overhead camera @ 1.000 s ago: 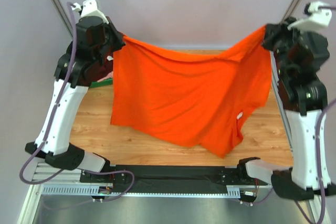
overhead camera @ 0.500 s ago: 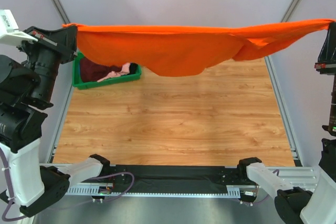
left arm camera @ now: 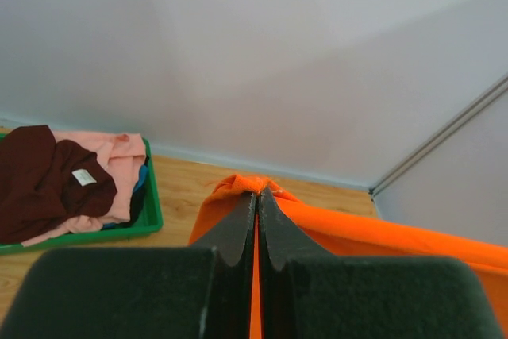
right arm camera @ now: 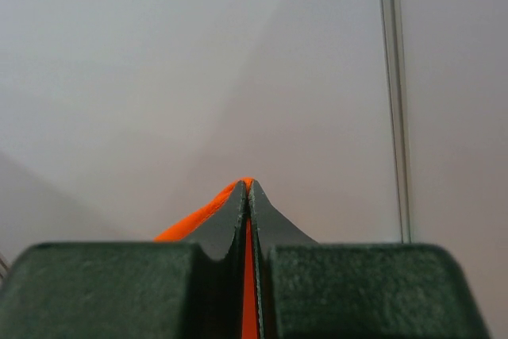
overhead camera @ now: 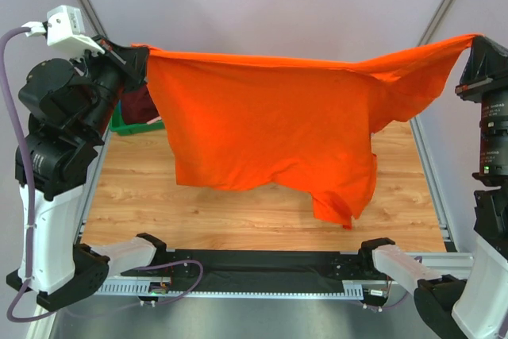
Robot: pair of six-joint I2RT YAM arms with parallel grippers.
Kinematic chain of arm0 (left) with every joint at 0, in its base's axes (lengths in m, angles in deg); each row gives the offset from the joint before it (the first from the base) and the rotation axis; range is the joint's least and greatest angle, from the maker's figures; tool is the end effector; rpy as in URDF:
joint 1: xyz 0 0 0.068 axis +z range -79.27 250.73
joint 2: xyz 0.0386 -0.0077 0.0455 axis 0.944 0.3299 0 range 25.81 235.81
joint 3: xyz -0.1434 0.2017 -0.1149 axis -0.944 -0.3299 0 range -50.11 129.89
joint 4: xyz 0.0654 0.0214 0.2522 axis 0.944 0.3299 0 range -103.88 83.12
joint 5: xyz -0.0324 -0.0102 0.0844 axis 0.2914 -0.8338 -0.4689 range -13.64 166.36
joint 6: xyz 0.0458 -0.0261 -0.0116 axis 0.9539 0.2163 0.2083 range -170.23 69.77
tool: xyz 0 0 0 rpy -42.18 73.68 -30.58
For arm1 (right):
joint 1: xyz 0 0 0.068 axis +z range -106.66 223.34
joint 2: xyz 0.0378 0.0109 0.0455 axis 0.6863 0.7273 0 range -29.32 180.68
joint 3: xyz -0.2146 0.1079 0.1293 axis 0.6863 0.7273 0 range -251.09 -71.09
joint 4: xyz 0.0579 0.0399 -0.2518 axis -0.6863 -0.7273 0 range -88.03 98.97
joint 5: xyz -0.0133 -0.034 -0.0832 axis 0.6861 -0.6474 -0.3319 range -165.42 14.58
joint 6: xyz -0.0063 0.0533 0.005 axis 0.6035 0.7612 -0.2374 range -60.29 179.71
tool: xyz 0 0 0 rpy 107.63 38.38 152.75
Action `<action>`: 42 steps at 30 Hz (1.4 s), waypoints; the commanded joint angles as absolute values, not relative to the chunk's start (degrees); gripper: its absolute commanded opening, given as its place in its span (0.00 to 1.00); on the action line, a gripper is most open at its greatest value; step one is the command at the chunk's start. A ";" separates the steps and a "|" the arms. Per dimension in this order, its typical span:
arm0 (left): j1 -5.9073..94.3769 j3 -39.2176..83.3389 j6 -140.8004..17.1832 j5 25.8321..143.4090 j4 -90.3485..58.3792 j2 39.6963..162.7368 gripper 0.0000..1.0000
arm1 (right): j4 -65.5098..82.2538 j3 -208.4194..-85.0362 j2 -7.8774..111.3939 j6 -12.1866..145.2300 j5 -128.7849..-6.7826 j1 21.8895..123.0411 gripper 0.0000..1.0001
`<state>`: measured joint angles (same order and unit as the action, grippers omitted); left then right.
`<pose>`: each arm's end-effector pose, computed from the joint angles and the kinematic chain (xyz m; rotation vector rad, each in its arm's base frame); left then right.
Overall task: Fold and stack the t-shirts
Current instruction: Flatten the tshirt out
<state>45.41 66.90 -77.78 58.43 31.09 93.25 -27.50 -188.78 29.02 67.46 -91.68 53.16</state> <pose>0.1308 -0.0498 0.5913 -0.2843 1.4887 -0.5097 0.0553 -0.0006 0.6216 0.2292 1.1666 0.1036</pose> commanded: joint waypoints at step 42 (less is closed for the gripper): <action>45.68 39.46 -87.32 53.81 34.91 89.61 0.00 | -21.46 -169.19 28.31 52.77 -102.33 53.01 0.00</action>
